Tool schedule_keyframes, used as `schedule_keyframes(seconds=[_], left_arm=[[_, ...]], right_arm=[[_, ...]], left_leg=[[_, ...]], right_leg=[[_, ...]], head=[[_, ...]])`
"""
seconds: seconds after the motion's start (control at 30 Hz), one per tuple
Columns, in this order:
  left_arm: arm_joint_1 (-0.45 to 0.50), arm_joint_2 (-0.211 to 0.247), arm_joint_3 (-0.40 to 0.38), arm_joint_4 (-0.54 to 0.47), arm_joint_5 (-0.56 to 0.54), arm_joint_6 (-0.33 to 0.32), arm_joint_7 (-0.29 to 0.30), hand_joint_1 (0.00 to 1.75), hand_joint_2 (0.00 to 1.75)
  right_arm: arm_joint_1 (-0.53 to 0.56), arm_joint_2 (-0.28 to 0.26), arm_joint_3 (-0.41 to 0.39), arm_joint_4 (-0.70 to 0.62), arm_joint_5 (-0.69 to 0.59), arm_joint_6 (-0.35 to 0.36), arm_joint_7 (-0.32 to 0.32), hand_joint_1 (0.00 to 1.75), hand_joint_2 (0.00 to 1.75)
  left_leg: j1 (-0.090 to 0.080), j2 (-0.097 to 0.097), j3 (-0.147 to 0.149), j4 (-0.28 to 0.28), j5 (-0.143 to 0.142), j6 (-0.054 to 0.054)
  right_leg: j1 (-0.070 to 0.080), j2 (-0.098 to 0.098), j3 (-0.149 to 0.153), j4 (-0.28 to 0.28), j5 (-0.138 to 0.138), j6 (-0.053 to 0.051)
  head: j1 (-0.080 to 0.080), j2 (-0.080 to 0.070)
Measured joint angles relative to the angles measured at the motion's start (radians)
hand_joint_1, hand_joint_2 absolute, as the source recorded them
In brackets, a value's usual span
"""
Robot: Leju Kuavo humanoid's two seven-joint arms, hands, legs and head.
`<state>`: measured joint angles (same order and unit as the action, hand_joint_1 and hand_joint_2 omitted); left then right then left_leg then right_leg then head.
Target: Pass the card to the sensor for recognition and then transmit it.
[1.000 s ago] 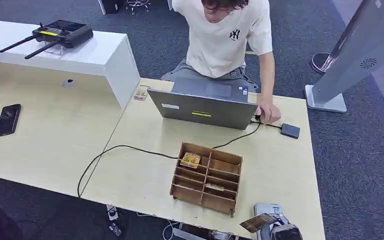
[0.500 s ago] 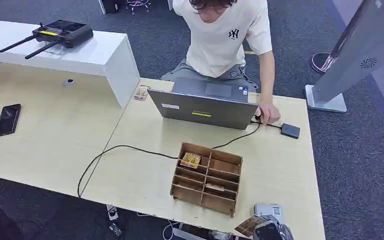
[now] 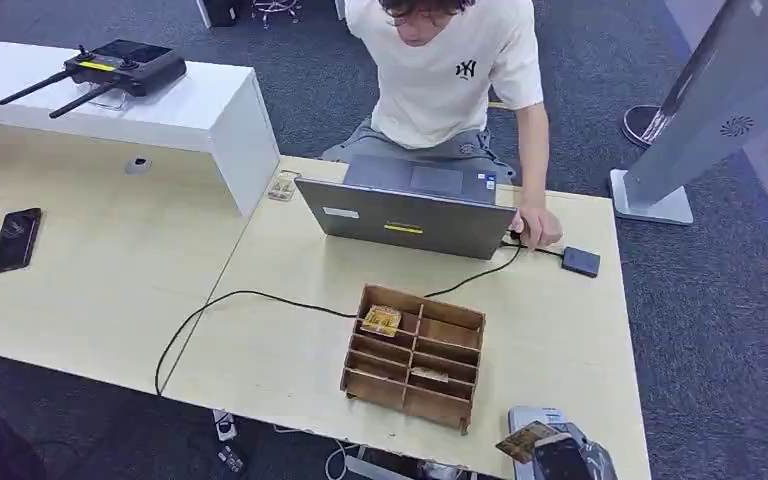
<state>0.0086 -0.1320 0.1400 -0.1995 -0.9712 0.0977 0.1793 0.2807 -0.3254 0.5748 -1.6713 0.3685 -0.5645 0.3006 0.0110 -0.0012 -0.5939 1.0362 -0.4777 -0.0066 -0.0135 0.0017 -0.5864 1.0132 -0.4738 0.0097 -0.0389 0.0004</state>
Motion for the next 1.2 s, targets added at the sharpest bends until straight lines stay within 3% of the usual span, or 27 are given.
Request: schedule_keyframes(seconds=[0.2,0.47,0.73,1.0,1.2], left_arm=[[0.000,0.000,0.000,0.000,-0.004,-0.003,0.006,0.00,0.00],[-0.002,0.000,0.000,0.000,-0.020,-0.016,0.017,0.00,0.00],[-0.007,0.001,0.000,0.000,-0.029,-0.023,0.019,0.00,0.00],[-0.011,0.001,0.000,0.000,-0.037,-0.031,0.021,0.00,0.00],[-0.012,0.000,0.000,0.000,-0.035,-0.031,0.021,0.00,0.00]], right_arm=[[0.014,0.000,-0.057,-0.002,0.063,0.081,0.029,1.75,1.75],[-0.014,0.002,-0.066,0.007,0.124,0.198,0.072,1.75,1.75],[-0.089,0.019,-0.064,0.026,0.159,0.261,0.084,1.75,1.75],[-0.151,0.052,-0.081,0.031,0.240,0.378,0.073,1.75,1.75],[-0.154,0.059,-0.104,0.030,0.271,0.412,0.077,1.75,1.75]], left_leg=[[0.000,0.000,0.000,0.000,0.000,0.000],[0.000,0.000,0.000,0.000,0.000,0.000],[0.000,0.000,0.000,0.000,0.000,0.000],[0.000,0.000,0.001,0.000,0.000,0.000],[0.000,0.000,0.000,0.000,0.000,0.000]], right_leg=[[0.000,0.000,0.000,0.000,0.000,0.000],[0.000,0.000,0.000,0.000,0.000,0.000],[0.000,0.000,0.001,0.000,0.000,0.000],[0.000,0.000,0.000,0.000,0.000,0.000],[0.000,0.000,0.000,0.000,0.000,0.000]], head=[[0.000,0.000],[0.000,0.000],[0.000,0.000],[0.000,0.000],[0.000,0.000]])
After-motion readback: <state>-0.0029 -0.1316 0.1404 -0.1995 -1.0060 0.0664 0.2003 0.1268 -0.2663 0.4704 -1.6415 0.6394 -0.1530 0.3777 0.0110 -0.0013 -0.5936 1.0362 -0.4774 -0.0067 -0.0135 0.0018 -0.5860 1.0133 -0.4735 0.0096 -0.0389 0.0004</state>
